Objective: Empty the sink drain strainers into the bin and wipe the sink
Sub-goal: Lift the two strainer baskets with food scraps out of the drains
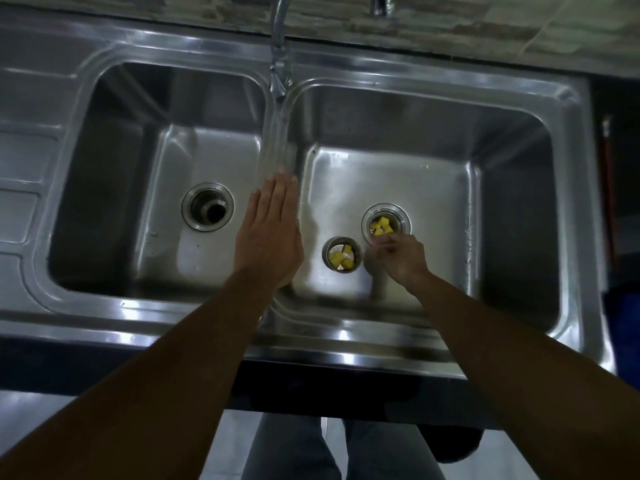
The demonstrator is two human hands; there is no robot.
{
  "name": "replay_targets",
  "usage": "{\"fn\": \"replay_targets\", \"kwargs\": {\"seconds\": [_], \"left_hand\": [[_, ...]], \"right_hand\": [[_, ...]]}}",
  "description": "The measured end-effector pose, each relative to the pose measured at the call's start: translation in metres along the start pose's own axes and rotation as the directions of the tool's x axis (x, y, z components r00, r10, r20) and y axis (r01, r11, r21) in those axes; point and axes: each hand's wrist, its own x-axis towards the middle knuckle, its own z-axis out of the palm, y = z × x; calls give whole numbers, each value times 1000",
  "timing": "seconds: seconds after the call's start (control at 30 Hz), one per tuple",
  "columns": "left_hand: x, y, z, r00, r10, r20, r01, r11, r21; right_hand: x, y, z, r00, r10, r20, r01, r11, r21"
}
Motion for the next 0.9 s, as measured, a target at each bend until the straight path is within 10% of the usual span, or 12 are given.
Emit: {"fn": "replay_targets", "kwargs": {"seconds": [0.9], "left_hand": [[30,0,22,999,30,-34,-25,988,154]], "right_hand": [[79,16,-4,961,-248,-124,152,845,-513]]}}
